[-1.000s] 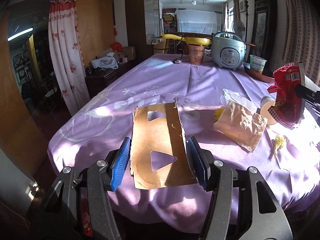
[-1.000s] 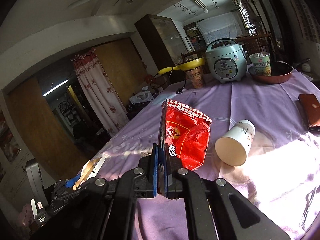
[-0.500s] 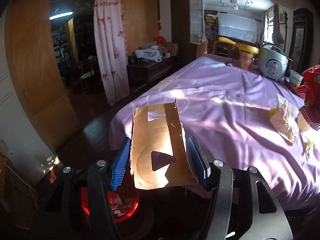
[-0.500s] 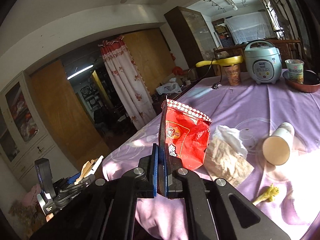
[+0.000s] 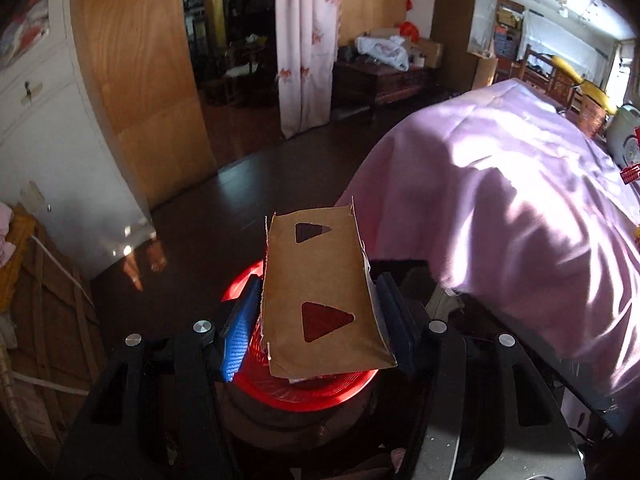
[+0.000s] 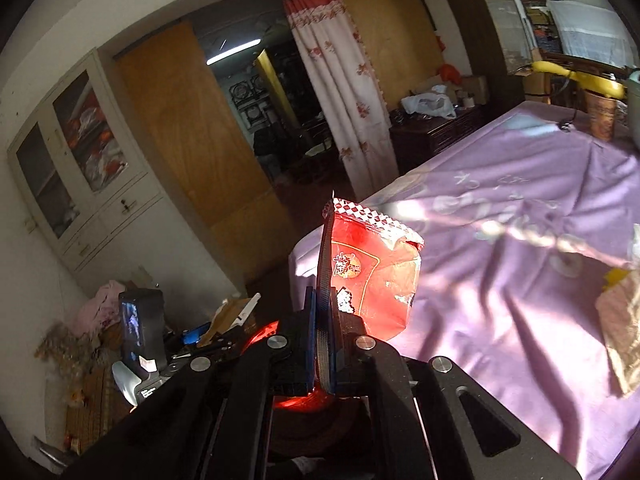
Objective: Collect trash
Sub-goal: 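Carry tray and chip bag down to the red basket and open both tools, then return both tools over the table toward the brown napkin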
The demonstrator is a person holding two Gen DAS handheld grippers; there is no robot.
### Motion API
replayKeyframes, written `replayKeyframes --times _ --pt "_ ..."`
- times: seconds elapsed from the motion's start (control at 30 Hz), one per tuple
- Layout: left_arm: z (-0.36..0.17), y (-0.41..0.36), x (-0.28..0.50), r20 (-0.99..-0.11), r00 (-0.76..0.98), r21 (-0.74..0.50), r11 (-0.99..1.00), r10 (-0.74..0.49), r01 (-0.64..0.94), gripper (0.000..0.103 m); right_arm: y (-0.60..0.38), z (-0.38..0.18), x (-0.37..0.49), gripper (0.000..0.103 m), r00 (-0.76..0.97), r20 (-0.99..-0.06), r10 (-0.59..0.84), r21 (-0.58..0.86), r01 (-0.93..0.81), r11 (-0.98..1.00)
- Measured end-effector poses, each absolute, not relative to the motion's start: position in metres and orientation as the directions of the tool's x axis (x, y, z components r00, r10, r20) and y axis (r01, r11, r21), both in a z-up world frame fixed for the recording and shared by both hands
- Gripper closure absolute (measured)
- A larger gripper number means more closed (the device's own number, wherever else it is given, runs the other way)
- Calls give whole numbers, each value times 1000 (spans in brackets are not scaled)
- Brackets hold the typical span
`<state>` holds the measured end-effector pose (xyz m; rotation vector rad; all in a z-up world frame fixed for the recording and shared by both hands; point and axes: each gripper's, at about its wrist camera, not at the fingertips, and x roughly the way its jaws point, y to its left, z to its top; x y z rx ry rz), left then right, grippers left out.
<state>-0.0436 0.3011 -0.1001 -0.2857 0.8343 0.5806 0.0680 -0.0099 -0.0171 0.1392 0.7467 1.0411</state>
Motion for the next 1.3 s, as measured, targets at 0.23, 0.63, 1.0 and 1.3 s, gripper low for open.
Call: replayKeyframes --times 0.23,0.63,1.0,1.3 --pt "-136 348 -58 -842 469 -102 774 268 -625 40 93 -32 59 98 114 -571 813 438 -795 419" --pt "-143 391 -85 -841 451 -154 666 300 -730 27 207 -83 40 93 -78 -686 723 450 -826 338" --pt "-138 391 -83 -841 439 -125 677 315 -725 26 204 -93 42 72 -79 -678 730 481 -799 361" --pt "-121 365 -67 -816 470 -97 722 337 -685 24 160 -79 47 56 5 -642 767 474 -783 402"
